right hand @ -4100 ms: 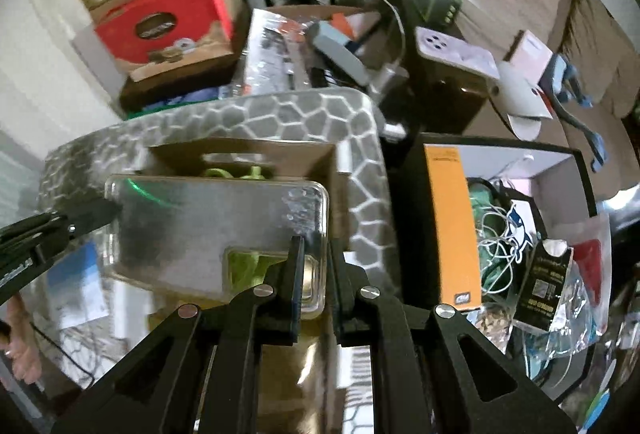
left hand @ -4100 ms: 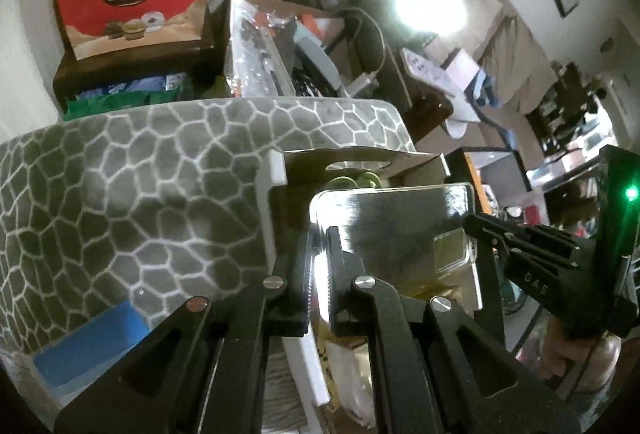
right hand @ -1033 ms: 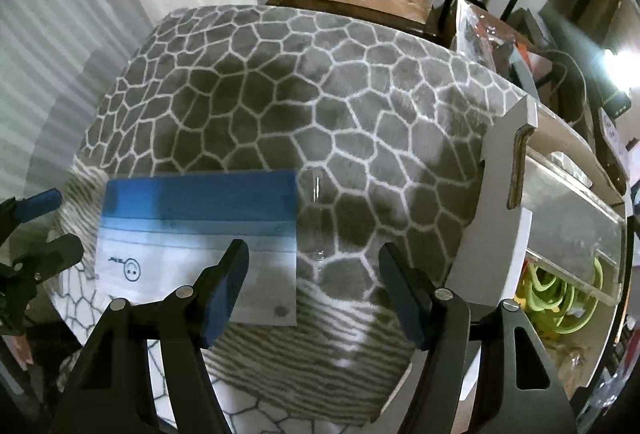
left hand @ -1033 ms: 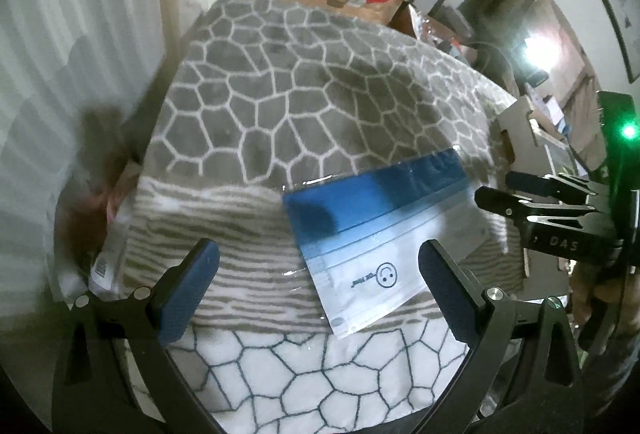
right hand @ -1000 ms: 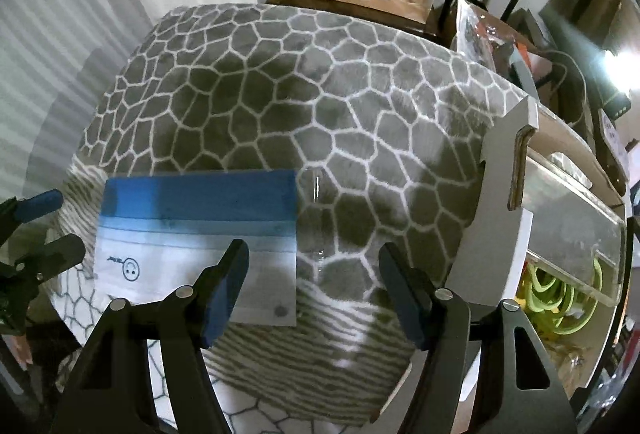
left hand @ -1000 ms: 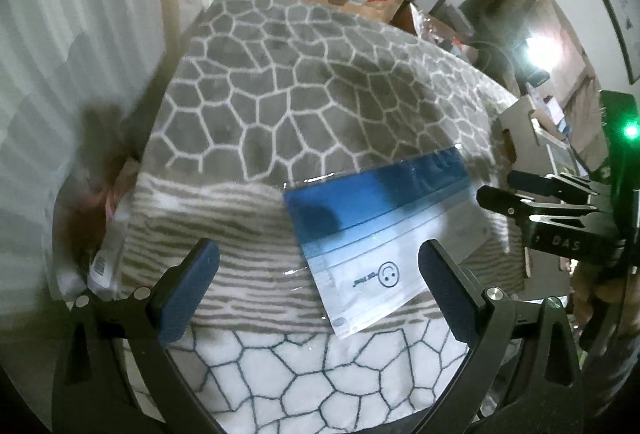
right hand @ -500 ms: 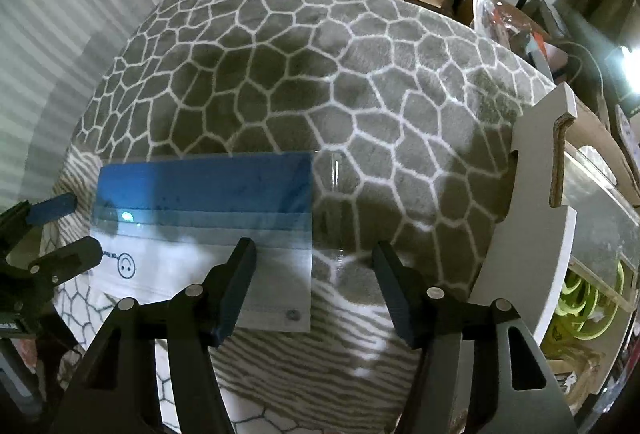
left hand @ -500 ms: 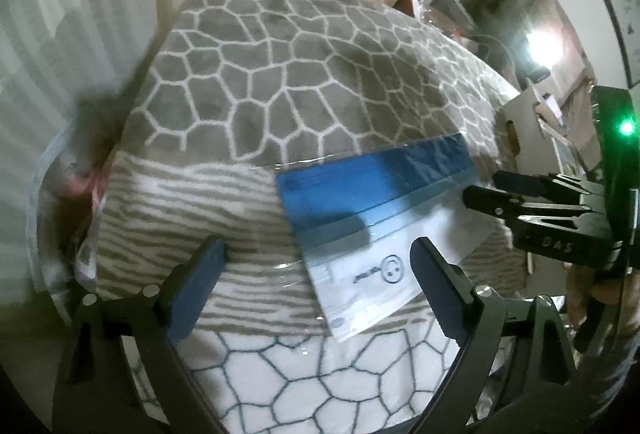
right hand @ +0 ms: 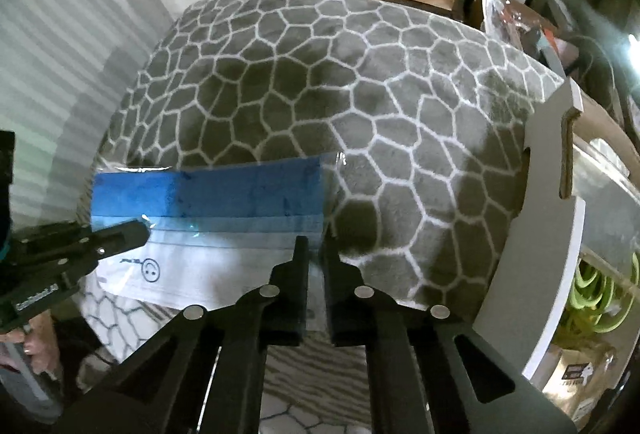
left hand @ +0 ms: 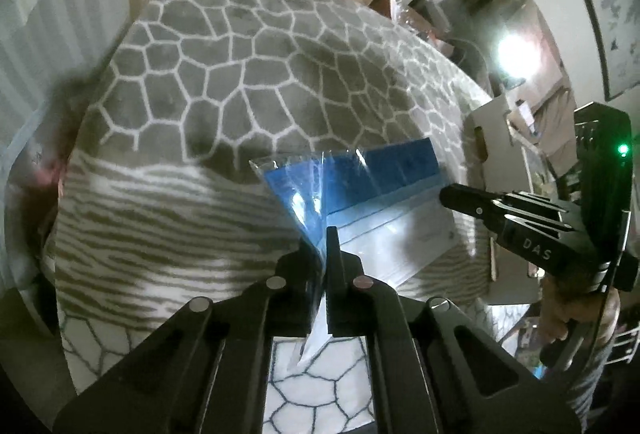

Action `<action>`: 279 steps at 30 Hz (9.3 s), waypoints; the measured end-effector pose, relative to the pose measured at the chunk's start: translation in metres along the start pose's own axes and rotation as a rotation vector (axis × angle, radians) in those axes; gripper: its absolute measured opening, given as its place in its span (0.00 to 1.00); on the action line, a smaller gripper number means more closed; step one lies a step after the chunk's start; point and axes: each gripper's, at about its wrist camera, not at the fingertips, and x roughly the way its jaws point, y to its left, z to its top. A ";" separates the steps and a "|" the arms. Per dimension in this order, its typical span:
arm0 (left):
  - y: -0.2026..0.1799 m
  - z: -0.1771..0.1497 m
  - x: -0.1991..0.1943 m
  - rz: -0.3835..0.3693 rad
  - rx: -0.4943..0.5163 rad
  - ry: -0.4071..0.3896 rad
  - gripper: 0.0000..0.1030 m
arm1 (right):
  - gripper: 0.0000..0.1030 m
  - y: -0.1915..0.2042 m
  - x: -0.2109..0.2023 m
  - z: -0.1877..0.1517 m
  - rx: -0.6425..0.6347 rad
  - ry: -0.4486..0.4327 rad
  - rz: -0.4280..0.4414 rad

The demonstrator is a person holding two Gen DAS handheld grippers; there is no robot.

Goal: Organize objects

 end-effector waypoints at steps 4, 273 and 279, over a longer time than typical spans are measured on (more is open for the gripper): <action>-0.012 0.010 -0.014 -0.002 0.018 -0.022 0.04 | 0.03 -0.006 -0.016 0.000 0.027 -0.025 0.038; -0.107 0.059 0.021 -0.169 0.269 -0.023 0.85 | 0.38 -0.150 -0.085 -0.081 0.328 -0.202 -0.026; -0.087 0.023 0.002 -0.102 0.131 -0.039 0.85 | 0.38 -0.145 -0.073 -0.056 0.274 -0.204 0.004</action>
